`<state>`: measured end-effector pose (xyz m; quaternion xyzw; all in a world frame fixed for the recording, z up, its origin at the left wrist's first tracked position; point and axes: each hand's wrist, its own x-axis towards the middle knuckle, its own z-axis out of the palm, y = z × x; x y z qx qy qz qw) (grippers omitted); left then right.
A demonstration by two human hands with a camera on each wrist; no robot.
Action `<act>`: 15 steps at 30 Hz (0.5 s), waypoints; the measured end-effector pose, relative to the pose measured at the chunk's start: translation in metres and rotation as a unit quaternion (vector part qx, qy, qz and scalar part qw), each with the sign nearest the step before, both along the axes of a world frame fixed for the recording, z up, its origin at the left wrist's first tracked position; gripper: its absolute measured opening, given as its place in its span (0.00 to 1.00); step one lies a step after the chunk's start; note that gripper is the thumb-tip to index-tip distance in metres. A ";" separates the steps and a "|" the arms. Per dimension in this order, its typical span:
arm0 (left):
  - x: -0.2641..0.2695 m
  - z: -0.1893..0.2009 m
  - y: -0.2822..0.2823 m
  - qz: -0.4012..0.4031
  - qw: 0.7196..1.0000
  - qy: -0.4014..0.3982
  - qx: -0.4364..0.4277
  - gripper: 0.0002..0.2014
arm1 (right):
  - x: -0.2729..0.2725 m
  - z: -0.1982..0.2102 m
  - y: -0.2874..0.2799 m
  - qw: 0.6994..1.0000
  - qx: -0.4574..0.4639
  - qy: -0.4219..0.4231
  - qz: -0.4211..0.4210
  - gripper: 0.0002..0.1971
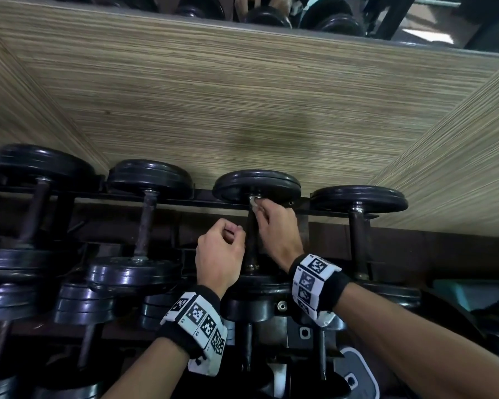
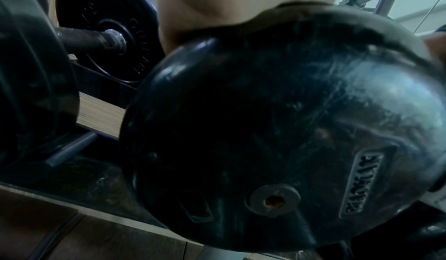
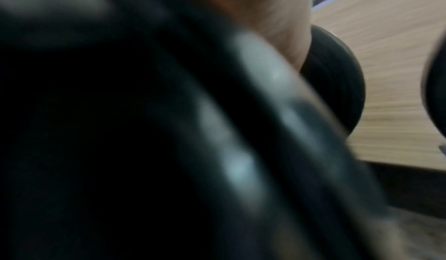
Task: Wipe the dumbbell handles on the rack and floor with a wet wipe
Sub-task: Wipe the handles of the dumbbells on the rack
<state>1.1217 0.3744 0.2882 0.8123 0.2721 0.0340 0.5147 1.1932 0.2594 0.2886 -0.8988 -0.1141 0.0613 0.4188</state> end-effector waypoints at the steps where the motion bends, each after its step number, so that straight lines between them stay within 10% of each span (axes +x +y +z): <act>1: 0.000 0.001 0.000 0.000 1.000 0.000 -0.003 0.08 | 0.000 0.003 -0.001 1.000 -0.001 -0.003 0.007 0.10; 15: -0.002 0.000 0.000 0.010 1.000 -0.012 -0.010 0.10 | 0.034 -0.043 -0.020 0.974 0.015 0.209 -0.083 0.11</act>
